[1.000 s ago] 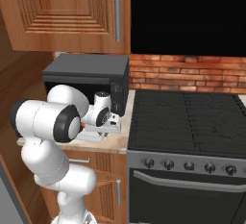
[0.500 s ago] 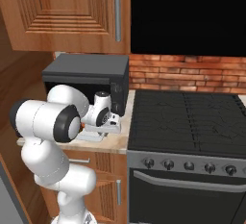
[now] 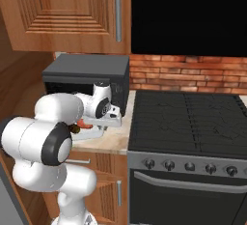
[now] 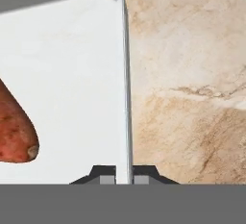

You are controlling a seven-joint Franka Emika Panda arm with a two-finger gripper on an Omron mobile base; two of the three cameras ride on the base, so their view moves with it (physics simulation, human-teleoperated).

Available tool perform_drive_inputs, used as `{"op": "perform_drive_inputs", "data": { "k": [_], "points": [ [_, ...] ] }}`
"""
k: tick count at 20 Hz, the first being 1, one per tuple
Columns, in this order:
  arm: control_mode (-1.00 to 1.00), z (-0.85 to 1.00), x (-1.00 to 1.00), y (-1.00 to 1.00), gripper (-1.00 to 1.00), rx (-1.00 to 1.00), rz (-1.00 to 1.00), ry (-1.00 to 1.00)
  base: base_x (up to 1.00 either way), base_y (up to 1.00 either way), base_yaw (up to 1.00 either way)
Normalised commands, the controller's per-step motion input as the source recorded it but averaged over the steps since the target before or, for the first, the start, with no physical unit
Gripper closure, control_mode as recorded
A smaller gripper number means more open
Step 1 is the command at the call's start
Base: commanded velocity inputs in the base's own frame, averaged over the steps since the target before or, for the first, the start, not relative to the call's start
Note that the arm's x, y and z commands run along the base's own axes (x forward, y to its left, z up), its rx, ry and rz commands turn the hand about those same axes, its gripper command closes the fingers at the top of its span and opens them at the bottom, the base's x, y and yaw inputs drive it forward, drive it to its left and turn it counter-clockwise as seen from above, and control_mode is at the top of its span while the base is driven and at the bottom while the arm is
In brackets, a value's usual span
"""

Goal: Take the sweet potato and sweet potato out of the freezer and place them in the tupperware container on the counter. Then put the tupperware containing the vegetables back in the freezer.

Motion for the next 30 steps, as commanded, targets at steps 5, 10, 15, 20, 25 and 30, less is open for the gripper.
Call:
{"op": "perform_drive_inputs", "data": {
  "k": [5, 10, 15, 20, 25, 30],
  "points": [
    [-1.00, 0.81, -0.20, -0.06, 1.00, 0.00, -0.05, 0.00, 0.00, 0.00, 0.00],
    [-1.00, 0.81, -0.27, -0.12, 1.00, 0.00, -0.06, 0.06, 0.00, 0.00, 0.00],
    [-1.00, 0.75, -0.24, -0.10, 1.00, 0.00, -0.07, 0.07, 0.00, 0.00, 0.00],
    [-1.00, 0.61, -0.28, -0.06, 1.00, 0.01, -0.07, 0.06, 0.00, 0.00, 0.00],
    [-1.00, 0.41, -0.38, 0.00, 1.00, 0.02, -0.07, 0.03, 0.00, 0.00, 0.00],
    [-1.00, 0.43, -0.53, 0.00, 1.00, 0.04, -0.10, 0.00, 0.00, 0.00, 0.00]
  ]
}}
